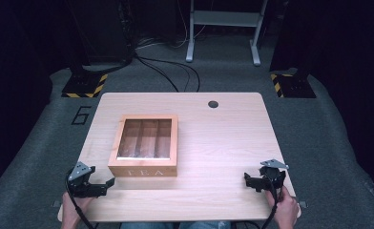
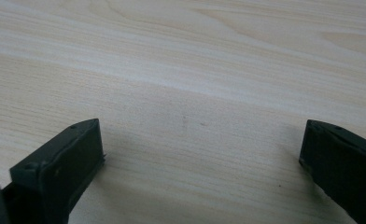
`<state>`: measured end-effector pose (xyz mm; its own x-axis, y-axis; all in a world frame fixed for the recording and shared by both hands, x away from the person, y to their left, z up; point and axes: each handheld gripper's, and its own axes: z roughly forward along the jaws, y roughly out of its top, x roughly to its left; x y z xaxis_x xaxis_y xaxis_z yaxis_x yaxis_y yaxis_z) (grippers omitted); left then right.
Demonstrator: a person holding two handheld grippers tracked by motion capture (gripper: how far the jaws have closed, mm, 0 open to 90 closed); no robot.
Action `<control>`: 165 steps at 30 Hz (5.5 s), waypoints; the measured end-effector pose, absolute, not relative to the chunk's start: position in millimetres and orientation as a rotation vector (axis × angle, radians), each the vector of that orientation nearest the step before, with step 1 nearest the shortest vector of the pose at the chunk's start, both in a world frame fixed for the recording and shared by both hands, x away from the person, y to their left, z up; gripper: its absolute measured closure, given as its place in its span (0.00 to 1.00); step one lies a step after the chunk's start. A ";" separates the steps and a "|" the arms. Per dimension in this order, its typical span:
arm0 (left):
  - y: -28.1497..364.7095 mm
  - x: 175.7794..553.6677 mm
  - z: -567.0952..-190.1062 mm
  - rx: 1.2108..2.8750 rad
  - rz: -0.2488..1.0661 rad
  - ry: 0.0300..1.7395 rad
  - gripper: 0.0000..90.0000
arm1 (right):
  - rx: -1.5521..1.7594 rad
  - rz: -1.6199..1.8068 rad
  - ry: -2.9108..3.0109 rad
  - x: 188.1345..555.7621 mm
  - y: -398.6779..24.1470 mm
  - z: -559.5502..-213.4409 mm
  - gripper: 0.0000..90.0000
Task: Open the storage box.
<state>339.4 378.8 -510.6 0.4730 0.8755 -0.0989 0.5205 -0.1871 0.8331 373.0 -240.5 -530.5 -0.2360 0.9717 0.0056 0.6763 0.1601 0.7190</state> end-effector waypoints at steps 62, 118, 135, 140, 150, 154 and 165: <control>353.9 353.7 -491.7 1.842 0.543 1.009 0.35 | 1.560 0.845 1.979 373.1 -240.6 -530.5 0.00; 349.0 378.3 -448.4 1.710 0.811 0.970 0.52 | 1.560 0.845 1.979 373.1 -240.5 -530.5 0.00; 346.5 391.1 -420.7 1.701 0.892 0.968 0.62 | 1.560 0.845 1.979 373.1 -240.5 -530.5 0.00; 346.3 395.4 -413.0 1.707 0.882 0.984 0.63 | 1.566 0.844 1.977 372.9 -240.3 -530.3 0.00; 347.7 403.1 -402.6 1.708 0.855 0.997 0.64 | 1.569 0.848 1.965 373.4 -239.9 -530.6 0.00; 348.7 407.2 -398.2 1.704 0.843 1.001 0.65 | 1.564 0.844 1.978 372.8 -240.4 -530.4 0.00; 349.1 414.7 -389.7 1.708 0.838 1.006 0.67 | 1.557 0.844 1.981 373.2 -240.7 -530.4 0.00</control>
<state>414.7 349.1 -389.7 0.4269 0.9000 0.0882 0.2493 -0.2109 0.9452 373.2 -240.7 -530.4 -0.2378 0.9713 0.0040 0.6756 0.1625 0.7191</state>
